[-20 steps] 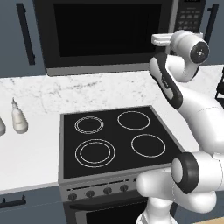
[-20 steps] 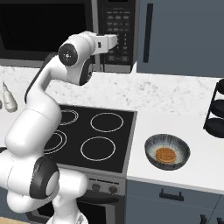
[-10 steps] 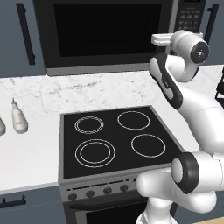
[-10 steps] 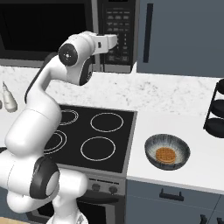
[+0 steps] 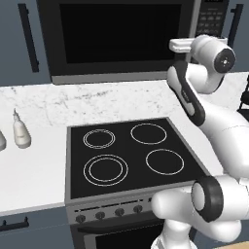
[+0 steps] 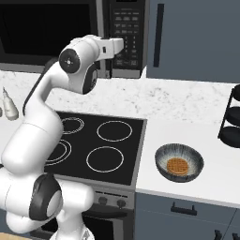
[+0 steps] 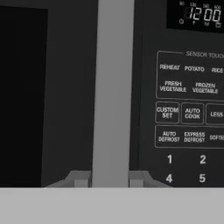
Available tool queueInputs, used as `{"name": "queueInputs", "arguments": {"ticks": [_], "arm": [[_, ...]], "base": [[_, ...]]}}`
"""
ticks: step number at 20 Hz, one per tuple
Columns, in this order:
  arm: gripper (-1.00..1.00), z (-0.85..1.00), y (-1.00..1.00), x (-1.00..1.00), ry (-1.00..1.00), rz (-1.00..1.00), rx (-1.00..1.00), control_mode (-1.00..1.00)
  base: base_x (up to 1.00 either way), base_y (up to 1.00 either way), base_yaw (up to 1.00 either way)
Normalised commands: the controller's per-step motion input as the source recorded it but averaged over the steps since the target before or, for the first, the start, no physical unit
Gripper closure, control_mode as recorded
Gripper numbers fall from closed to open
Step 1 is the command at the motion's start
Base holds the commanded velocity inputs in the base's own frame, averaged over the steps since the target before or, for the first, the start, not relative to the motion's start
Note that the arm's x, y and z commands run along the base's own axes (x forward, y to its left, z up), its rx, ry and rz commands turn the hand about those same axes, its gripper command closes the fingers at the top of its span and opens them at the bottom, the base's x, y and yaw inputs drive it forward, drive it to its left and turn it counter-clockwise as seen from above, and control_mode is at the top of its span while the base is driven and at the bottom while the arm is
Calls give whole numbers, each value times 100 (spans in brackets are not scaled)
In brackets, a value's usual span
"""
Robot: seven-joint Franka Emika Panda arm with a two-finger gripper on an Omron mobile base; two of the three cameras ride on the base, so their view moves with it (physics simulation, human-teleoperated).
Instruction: Open the microwave, place the bowl with waffle inside the microwave, then close the microwave door and turn it on.
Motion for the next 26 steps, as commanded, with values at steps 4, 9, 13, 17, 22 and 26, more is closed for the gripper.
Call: {"name": "queueInputs", "arguments": {"ticks": [4, 9, 13, 17, 22, 26], "arm": [[100, 0, 3, -85, 1, 0, 0, -100], [100, 0, 7, -100, 4, 0, 0, -100], [100, 0, 19, -100, 7, 0, 0, -100], [100, 1, 30, -92, 11, 0, 0, -100], [100, 1, 43, -66, 16, 0, 0, -100], [100, 0, 54, -42, 15, 0, 0, -100]], "base": [[0, 0, 0], [0, 0, 0], [0, 0, 0], [0, 0, 0], [0, 0, 0], [0, 0, 0]]}}
